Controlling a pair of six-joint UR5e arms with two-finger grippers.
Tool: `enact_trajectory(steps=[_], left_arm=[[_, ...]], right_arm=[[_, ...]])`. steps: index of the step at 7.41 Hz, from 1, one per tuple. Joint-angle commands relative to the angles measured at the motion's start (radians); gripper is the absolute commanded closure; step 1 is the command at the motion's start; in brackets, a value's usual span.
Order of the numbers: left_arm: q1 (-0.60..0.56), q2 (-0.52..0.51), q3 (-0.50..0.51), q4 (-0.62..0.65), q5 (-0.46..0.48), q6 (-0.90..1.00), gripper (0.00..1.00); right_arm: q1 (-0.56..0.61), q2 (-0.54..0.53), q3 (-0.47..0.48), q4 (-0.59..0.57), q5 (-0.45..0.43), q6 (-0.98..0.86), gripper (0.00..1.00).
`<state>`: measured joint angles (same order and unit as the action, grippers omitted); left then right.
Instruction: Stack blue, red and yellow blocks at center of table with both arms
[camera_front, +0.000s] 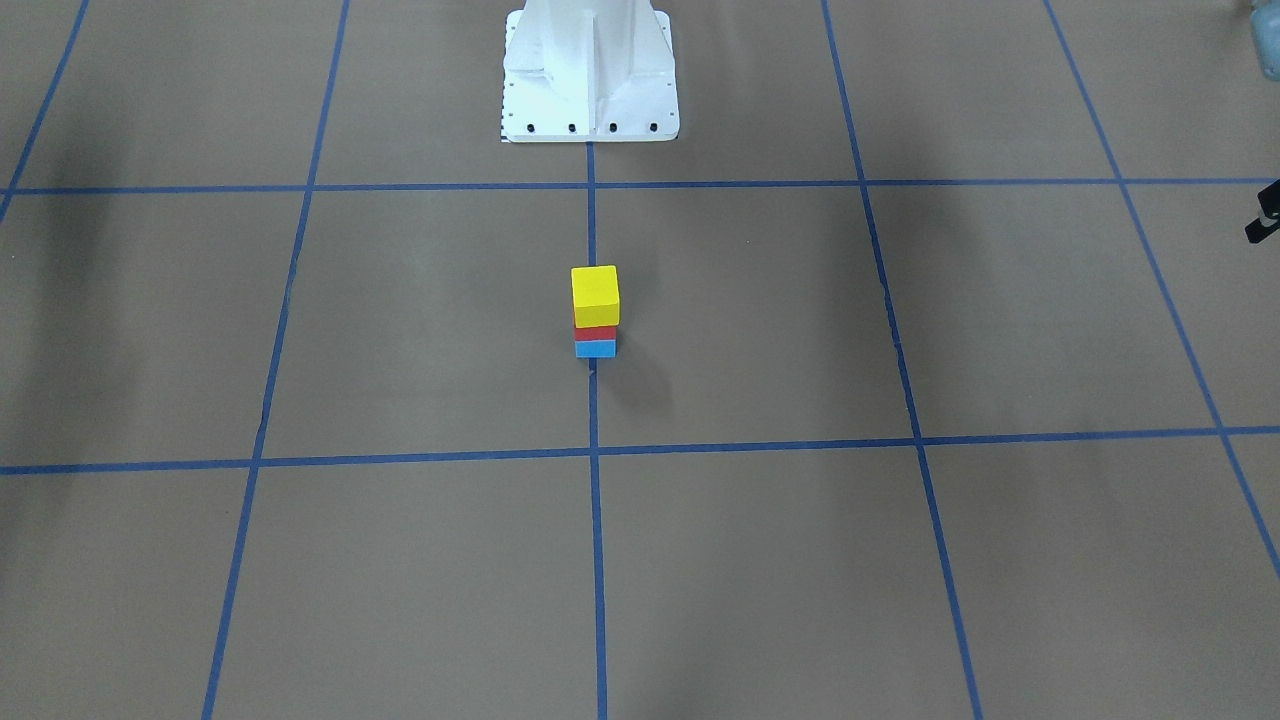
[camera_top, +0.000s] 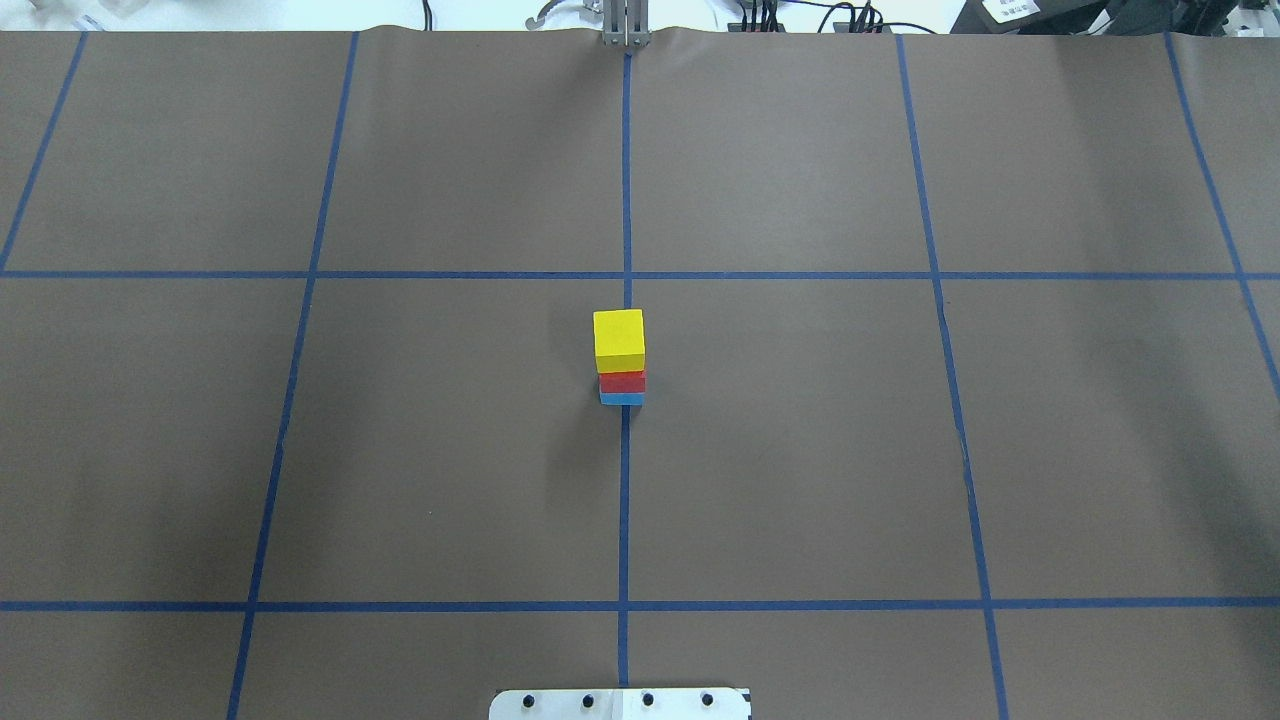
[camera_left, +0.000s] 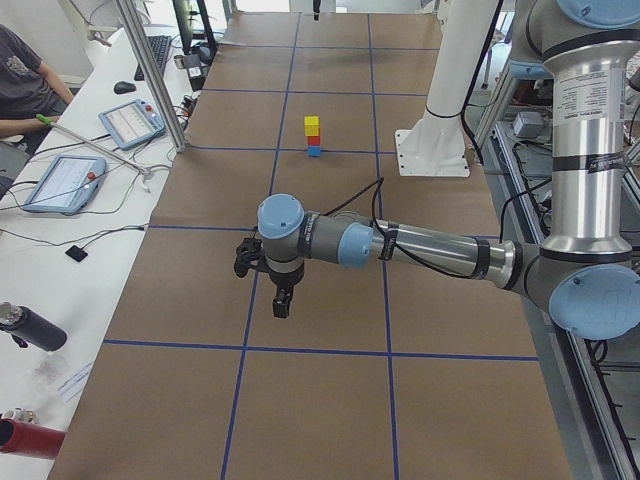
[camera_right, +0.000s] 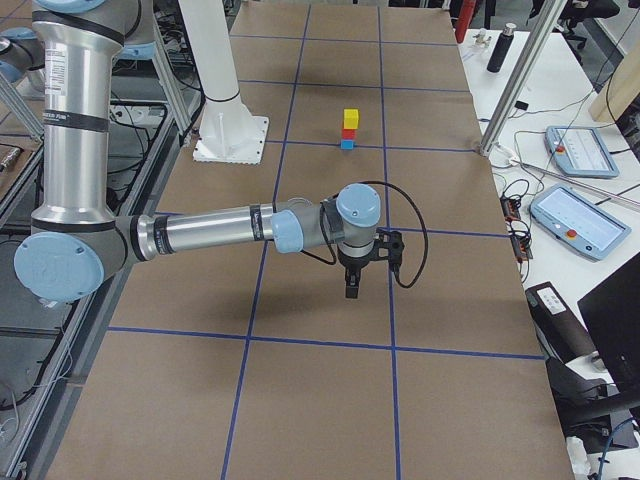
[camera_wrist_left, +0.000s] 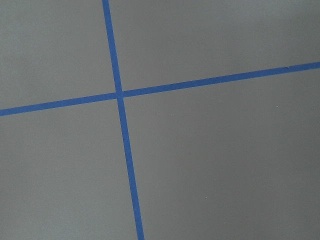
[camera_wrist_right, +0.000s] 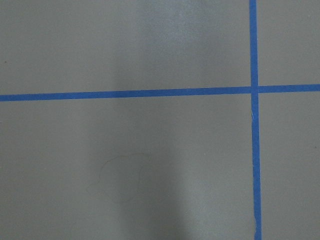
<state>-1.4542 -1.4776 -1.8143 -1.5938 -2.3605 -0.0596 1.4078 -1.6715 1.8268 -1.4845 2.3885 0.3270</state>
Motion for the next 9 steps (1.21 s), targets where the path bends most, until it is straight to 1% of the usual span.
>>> enact_trajectory(steps=[1, 2, 4, 9], left_arm=[[-0.002, 0.010, 0.013, 0.002, -0.002, -0.006, 0.00], [-0.002, 0.008, 0.013, 0.005, -0.002, -0.047, 0.00], [-0.002, 0.010, 0.013, 0.005, -0.006, -0.062, 0.00], [-0.002, 0.010, 0.009, 0.003, -0.002, -0.062, 0.00]], right_arm=[[0.000, -0.002, 0.018, 0.001, -0.005, 0.007, 0.00], [0.000, -0.002, 0.032, 0.000, -0.006, 0.009, 0.00], [0.000, 0.003, 0.034, -0.002, -0.095, 0.007, 0.00], [0.000, -0.019, 0.031, -0.010, -0.101, -0.022, 0.00]])
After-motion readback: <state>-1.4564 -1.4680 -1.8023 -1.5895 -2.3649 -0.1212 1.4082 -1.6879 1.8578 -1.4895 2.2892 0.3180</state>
